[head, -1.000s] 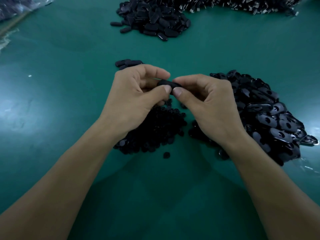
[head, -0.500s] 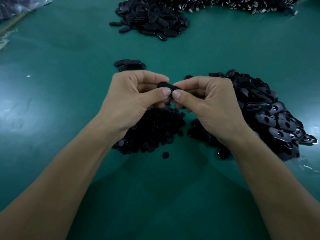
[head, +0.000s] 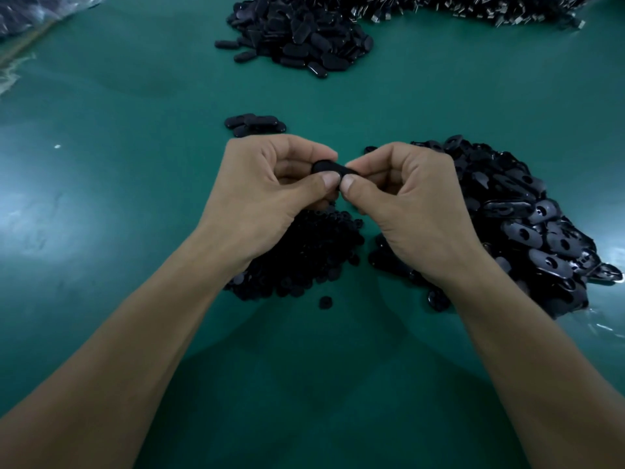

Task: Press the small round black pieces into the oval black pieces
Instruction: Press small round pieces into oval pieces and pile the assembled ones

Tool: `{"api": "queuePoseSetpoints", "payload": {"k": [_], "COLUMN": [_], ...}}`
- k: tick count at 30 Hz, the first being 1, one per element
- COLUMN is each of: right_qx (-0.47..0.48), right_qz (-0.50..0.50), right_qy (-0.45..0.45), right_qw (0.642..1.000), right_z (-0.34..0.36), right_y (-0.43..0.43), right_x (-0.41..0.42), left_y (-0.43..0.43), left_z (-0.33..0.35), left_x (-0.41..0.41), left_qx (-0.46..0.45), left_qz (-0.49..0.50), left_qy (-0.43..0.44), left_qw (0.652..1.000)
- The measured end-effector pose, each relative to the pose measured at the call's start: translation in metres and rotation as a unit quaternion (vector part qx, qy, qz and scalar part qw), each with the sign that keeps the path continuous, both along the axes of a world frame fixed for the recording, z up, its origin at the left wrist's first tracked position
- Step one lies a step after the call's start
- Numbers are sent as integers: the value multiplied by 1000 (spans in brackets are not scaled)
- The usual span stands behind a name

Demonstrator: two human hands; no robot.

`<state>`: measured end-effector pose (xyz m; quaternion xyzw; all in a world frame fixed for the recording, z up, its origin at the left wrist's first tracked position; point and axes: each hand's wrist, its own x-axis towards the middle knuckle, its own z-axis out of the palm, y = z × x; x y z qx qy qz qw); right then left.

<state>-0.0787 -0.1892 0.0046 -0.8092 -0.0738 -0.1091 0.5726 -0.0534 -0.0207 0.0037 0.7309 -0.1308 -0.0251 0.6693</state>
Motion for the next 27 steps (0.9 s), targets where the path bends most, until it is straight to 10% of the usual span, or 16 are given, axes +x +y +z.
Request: {"api": "queuePoseSetpoints", "payload": {"k": [14,18,22,27], "right_qx": [-23,-183,-425,-481], "right_qz": [-18,-100,-195,-183], "right_qy": [-10,-21,14,121], "right_qw": [1000,978,884,849], "right_z": [-2,-3,3,5], "right_y": [-3,-10,-31,-34], "right_x": [1,1,-1,-3], "left_y": [-4,4,20,29], "left_z": [-6,-1,5,2], "left_x": [3,16,47,86], "left_qx": [25,12,12,83], "left_qz": [62,124,194,234], "left_qy": [-36,-38,-40,12], "left_qw": [997,991,980,969]}}
